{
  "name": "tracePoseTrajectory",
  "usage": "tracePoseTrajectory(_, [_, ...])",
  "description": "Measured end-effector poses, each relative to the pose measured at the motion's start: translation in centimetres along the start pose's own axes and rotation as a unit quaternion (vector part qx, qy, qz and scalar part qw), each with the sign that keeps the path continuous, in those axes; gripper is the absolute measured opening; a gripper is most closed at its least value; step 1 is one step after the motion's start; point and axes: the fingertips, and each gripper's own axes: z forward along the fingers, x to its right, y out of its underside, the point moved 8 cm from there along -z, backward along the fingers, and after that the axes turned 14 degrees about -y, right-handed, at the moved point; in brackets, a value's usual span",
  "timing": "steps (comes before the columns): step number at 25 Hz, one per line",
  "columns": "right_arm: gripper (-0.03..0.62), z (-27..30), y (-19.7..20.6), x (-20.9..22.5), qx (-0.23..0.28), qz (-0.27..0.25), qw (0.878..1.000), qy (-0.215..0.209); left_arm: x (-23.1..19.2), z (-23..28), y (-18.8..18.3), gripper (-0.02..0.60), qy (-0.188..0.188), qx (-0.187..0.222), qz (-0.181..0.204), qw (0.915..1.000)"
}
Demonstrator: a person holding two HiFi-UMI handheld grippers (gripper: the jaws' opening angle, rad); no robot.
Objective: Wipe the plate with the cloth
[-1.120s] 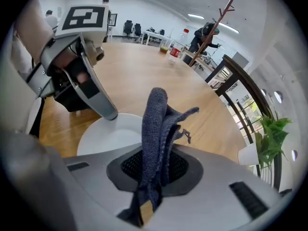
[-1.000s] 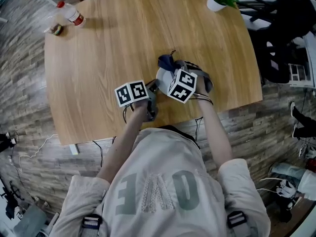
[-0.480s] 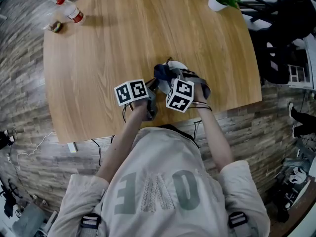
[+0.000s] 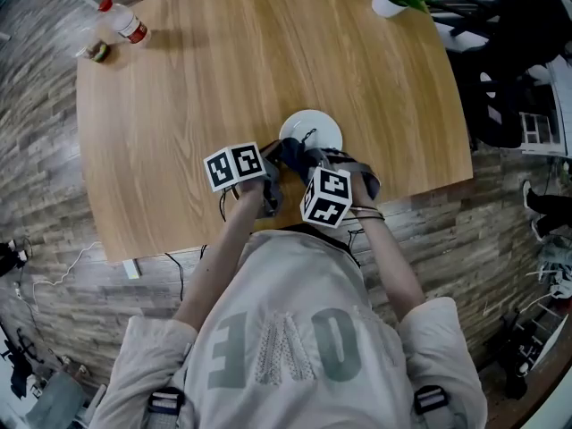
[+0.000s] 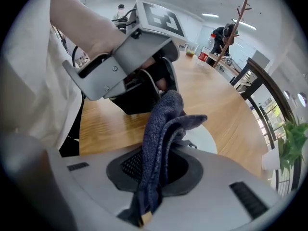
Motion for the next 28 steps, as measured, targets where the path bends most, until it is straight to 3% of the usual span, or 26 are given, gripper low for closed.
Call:
tracePoseTrajectory(11, [0.064,-0.5,-0.5,-2.4,0.013,-0.003,1.000,-0.012,0.1,-0.1,0.0,0.026,-0.001,0.004,0.000,1.0000])
tracePoseTrajectory(18, [0.064,-1.4,-0.1,-0.6,0.015,0.007,1.000,-0.002,0.3,0.2,-0.1,0.028,0.001,0.001,0.002,1.0000])
tracePoseTrajectory(25, [0.064,-2.5,0.3,1.7,0.018,0.031,0.999,0.035,0.2,-1.1,-0.5,0.184,0.023,0.019,-0.003,0.9995])
tracePoseTrajectory(28, [0.065,-2.6,0.1,3.3,0.016,0.031,0.998,0.057,-1.0,-2.1,-0.9,0.190,0.011,0.030,0.004,0.9995])
